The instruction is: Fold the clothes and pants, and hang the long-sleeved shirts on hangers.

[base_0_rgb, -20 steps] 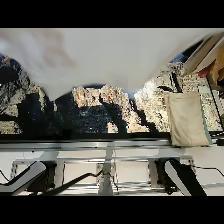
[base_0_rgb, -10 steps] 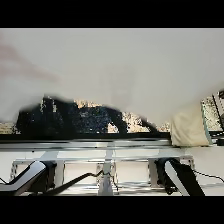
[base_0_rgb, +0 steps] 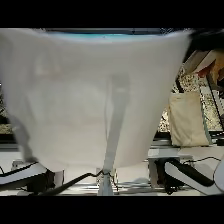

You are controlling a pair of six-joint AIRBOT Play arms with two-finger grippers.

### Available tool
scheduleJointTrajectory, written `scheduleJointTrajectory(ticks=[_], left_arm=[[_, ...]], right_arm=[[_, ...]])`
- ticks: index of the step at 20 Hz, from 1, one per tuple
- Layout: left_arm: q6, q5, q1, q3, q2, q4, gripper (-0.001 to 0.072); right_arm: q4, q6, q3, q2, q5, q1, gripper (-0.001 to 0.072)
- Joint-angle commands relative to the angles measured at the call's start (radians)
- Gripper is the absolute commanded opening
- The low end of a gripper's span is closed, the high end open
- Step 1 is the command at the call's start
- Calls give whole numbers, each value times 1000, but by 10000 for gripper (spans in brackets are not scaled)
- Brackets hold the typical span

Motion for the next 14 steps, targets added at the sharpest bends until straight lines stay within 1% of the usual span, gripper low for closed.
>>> scheduleJointTrajectory(ticks=[1,2,3,4,5,6,7,8,9,10,11,12,13,14], left_arm=[[-42,210,-117,-121,-217,194,3],[-31,254,-122,-101,-291,126,3],[6,280,-131,-58,-368,45,2],[42,296,-141,8,-439,-9,3],[58,317,-150,79,-495,-25,3],[69,338,-156,152,-541,-22,33],[84,341,-157,220,-577,-22,243],[91,319,-153,269,-594,-6,566],[90,278,-137,295,-592,40,600],[89,206,-111,313,-580,132,596],[50,120,-82,316,-562,249,525],[-47,7,-47,315,-541,427,454],[-135,-112,-27,313,-523,623,436],[-186,-228,-18,294,-504,821,392]], right_arm=[[-1,42,-155,-250,-319,82,14],[2,80,-144,-333,-438,86,14],[34,104,-121,-411,-529,86,14],[83,106,-87,-476,-577,86,15],[119,105,-43,-535,-602,86,17],[135,101,10,-586,-607,89,91],[135,106,58,-621,-589,89,435],[127,113,91,-631,-541,82,654],[107,129,121,-629,-443,61,626],[68,169,145,-625,-318,32,610],[35,204,150,-616,-178,-8,555],[21,209,150,-612,-32,-46,555],[22,210,134,-608,110,-82,548],[22,203,94,-598,212,-105,498]])
